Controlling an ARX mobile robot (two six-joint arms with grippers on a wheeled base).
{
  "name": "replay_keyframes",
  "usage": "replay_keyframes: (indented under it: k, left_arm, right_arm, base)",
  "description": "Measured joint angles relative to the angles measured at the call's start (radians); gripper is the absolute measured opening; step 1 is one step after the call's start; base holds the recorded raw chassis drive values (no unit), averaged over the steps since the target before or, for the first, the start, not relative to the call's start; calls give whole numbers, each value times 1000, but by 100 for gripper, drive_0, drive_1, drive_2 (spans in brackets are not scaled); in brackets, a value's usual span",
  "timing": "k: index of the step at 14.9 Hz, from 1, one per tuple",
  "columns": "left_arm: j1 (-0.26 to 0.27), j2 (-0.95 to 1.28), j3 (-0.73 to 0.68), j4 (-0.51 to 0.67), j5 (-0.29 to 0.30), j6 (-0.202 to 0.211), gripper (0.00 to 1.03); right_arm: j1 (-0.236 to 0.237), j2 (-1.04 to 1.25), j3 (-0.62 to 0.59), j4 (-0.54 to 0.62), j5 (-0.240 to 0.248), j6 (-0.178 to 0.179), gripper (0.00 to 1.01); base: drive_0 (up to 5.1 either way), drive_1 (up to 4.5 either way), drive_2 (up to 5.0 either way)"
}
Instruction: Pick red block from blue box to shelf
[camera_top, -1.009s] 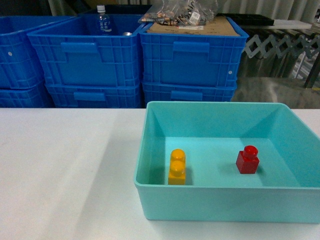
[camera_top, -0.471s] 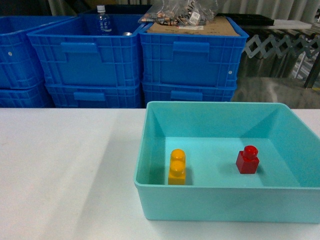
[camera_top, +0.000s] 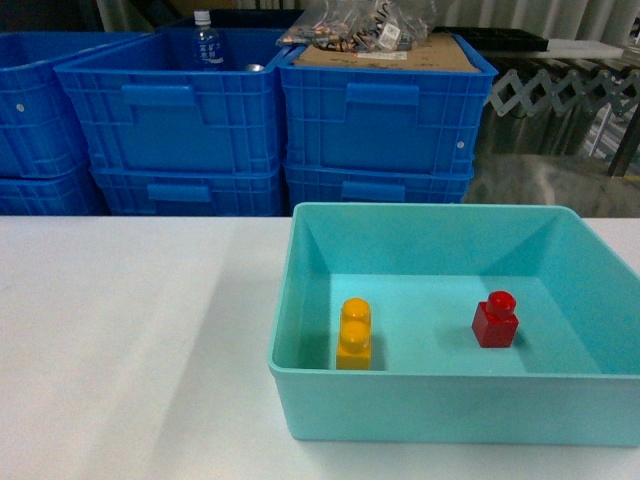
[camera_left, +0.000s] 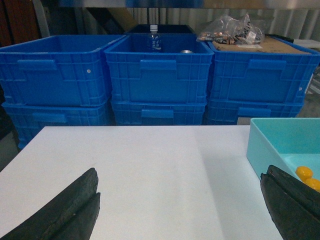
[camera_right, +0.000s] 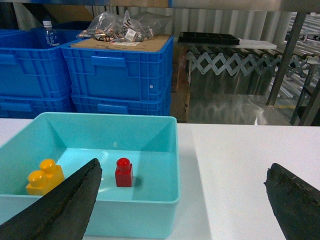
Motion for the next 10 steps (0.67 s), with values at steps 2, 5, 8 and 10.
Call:
replay_keyframes:
  k: [2, 5, 8, 10]
  left_arm:
    - [0, 0, 0, 0, 0, 0, 98]
    - [0, 0, 0, 0, 0, 0, 98]
    - [0, 0, 0, 0, 0, 0, 98]
    - [0, 0, 0, 0, 0, 0, 98]
  right_arm:
    - [0, 0, 0, -3, 2, -1, 98]
    - [8, 21, 17, -70, 50, -27, 98]
    - [-66, 309, 87, 84, 23, -101, 98]
    - [-51, 554, 179, 211, 6, -103, 98]
  base:
    - [0, 0, 0]
    - [0, 0, 0]
    - [0, 0, 0]
    - [0, 0, 0]
